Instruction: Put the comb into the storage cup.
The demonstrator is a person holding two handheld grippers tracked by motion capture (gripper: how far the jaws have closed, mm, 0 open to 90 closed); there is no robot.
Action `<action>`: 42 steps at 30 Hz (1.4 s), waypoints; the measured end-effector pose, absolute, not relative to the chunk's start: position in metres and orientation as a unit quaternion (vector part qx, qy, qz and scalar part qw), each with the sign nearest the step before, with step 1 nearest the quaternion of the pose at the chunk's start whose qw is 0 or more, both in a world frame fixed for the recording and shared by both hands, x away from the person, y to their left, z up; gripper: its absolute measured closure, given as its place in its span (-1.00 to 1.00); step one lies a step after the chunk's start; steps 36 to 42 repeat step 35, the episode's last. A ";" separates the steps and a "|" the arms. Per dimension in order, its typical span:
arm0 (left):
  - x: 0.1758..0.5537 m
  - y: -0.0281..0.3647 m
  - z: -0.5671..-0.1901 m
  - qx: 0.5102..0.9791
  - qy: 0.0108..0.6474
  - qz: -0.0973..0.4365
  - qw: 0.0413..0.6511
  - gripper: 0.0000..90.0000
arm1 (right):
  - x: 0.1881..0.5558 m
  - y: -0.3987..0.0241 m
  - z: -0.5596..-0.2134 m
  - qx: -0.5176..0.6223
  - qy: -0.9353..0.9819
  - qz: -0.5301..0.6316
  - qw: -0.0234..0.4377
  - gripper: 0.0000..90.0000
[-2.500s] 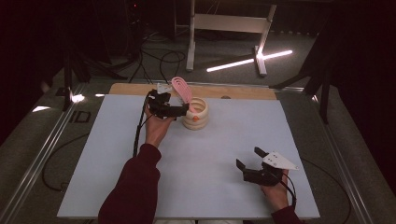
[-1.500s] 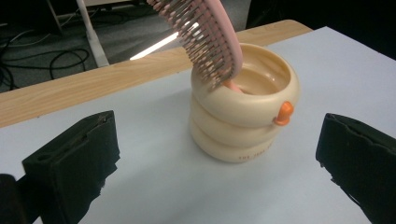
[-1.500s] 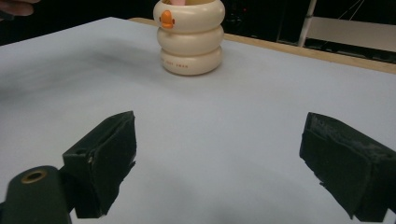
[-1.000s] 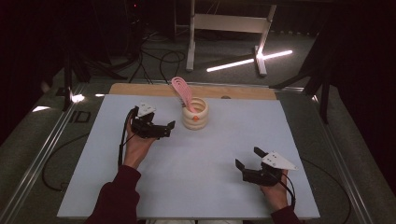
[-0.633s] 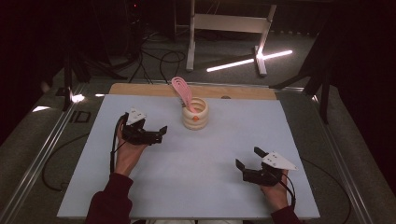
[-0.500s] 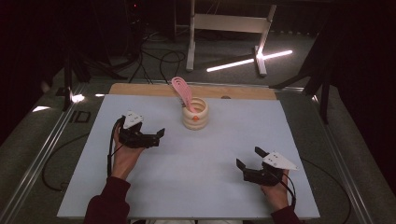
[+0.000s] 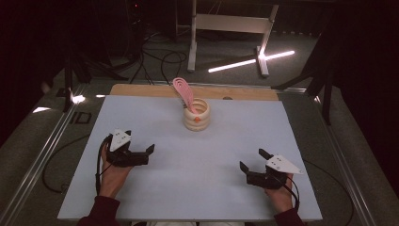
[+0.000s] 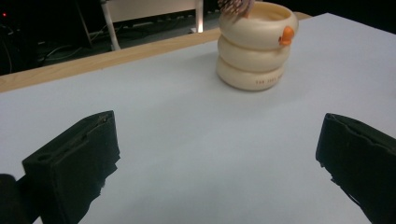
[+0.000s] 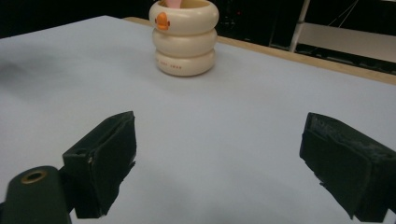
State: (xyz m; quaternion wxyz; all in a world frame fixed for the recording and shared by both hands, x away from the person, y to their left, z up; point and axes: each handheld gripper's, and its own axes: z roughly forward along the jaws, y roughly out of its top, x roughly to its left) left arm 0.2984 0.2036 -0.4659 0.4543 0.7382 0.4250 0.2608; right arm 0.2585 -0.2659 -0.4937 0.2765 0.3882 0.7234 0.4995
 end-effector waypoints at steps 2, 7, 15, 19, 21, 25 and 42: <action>0.293 0.208 -0.470 0.738 0.427 0.261 0.454 -1.00 | 0.258 -0.268 -0.492 0.389 0.720 0.502 0.279 -0.76; 0.280 0.220 -0.481 0.733 0.429 0.268 0.456 -1.00 | 0.257 -0.271 -0.491 0.392 0.716 0.503 0.283 -0.76; 0.265 0.233 -0.486 0.722 0.431 0.280 0.463 -1.00 | 0.252 -0.272 -0.489 0.392 0.714 0.502 0.291 -0.76; 0.258 0.240 -0.484 0.712 0.433 0.287 0.473 -1.00 | 0.251 -0.273 -0.489 0.392 0.714 0.502 0.290 -0.76; 0.256 0.241 -0.484 0.710 0.433 0.291 0.473 -1.00 | 0.250 -0.273 -0.489 0.392 0.715 0.500 0.293 -0.76; 0.251 0.244 -0.484 0.710 0.430 0.290 0.477 -1.00 | 0.250 -0.273 -0.489 0.392 0.715 0.499 0.293 -0.76; 0.251 0.250 -0.486 0.701 0.440 0.295 0.478 -1.00 | 0.249 -0.271 -0.490 0.391 0.716 0.500 0.291 -0.76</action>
